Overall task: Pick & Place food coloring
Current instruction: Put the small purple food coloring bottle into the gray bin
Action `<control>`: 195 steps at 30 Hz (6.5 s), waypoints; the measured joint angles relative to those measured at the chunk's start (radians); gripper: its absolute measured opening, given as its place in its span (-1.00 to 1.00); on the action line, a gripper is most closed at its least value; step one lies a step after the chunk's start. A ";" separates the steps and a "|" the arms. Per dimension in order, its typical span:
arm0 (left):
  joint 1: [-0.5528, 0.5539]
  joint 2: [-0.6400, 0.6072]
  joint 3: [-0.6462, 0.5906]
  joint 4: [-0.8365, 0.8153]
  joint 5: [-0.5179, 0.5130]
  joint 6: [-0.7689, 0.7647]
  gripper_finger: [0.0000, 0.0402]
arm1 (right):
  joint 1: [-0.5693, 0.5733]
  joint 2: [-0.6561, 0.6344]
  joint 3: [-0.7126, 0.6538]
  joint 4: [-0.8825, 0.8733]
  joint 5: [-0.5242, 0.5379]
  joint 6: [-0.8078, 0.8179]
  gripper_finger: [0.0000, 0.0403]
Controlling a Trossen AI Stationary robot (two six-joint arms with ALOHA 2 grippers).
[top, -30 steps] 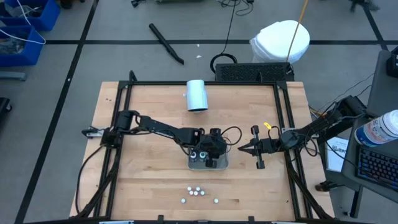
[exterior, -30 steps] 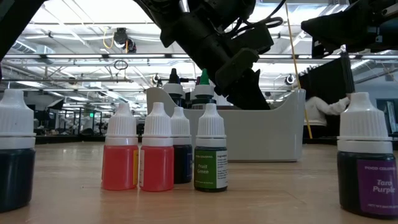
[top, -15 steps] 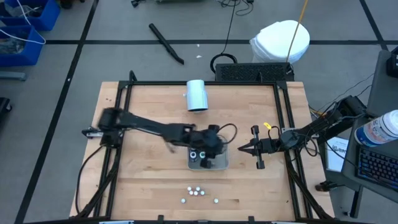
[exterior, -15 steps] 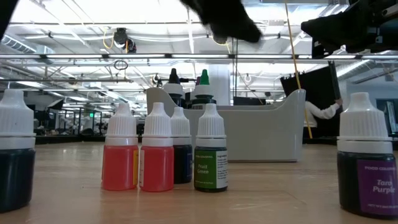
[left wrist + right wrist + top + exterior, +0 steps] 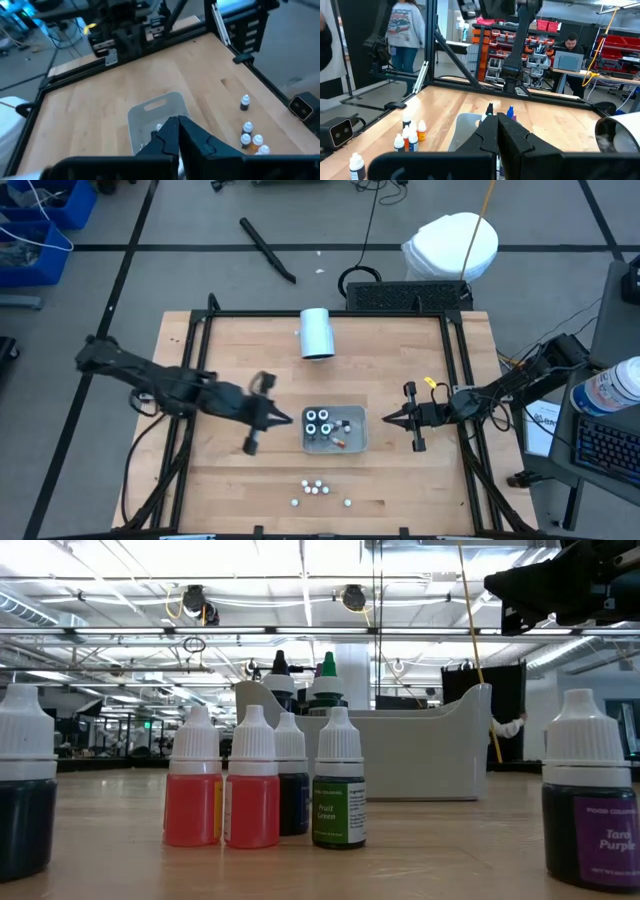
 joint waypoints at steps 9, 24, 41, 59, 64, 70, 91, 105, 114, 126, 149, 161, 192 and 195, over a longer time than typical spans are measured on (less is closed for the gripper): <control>0.073 -0.333 -0.529 0.386 0.009 -0.094 -0.98 | 0.000 0.000 0.000 -0.001 0.000 0.000 -1.00; 0.093 -0.434 -1.037 1.100 0.004 -0.028 -0.97 | 0.000 0.000 0.000 -0.006 0.000 -0.027 -1.00; 0.103 -0.434 -1.049 1.019 0.004 -0.059 -0.73 | 0.139 0.220 0.563 -0.674 0.010 0.049 -1.00; 0.103 -0.434 -1.049 1.028 0.004 -0.144 -0.71 | 0.262 0.851 1.127 -1.026 -0.081 0.204 -0.20; 0.103 -0.434 -1.049 1.026 0.004 -0.142 -0.71 | 0.256 0.918 1.127 -0.972 -0.108 0.208 0.05; 0.103 -0.434 -1.048 1.004 0.004 -0.143 -0.71 | 0.255 0.958 1.127 -0.950 -0.158 0.229 0.08; 0.103 -0.434 -1.048 1.001 0.004 -0.144 -0.71 | 0.254 1.018 1.072 -0.966 -0.156 0.235 -0.18; 0.103 -0.434 -1.048 1.001 0.004 -0.144 -0.71 | 0.250 1.018 1.067 -0.959 -0.153 0.228 -0.53; 0.103 -0.434 -1.048 1.000 0.004 -0.144 -0.71 | 0.233 1.013 1.067 -0.964 -0.155 0.220 -0.74; 0.103 -0.434 -1.048 1.001 0.004 -0.144 -0.71 | 0.222 0.680 1.073 -1.188 0.142 0.164 -0.74; 0.103 -0.434 -1.048 0.989 0.004 -0.134 -0.71 | -0.057 0.581 0.792 -1.050 0.022 0.239 -0.73; 0.103 -0.434 -1.048 0.988 0.004 -0.133 -0.71 | -0.038 0.625 0.789 -1.045 -0.079 0.250 -0.73; 0.103 -0.434 -1.048 0.981 0.002 -0.125 -0.71 | -0.100 0.709 0.790 -1.023 -0.094 0.243 -0.73; 0.103 -0.434 -1.048 0.981 0.003 -0.125 -0.71 | -0.114 0.710 0.790 -1.022 -0.120 0.236 -0.73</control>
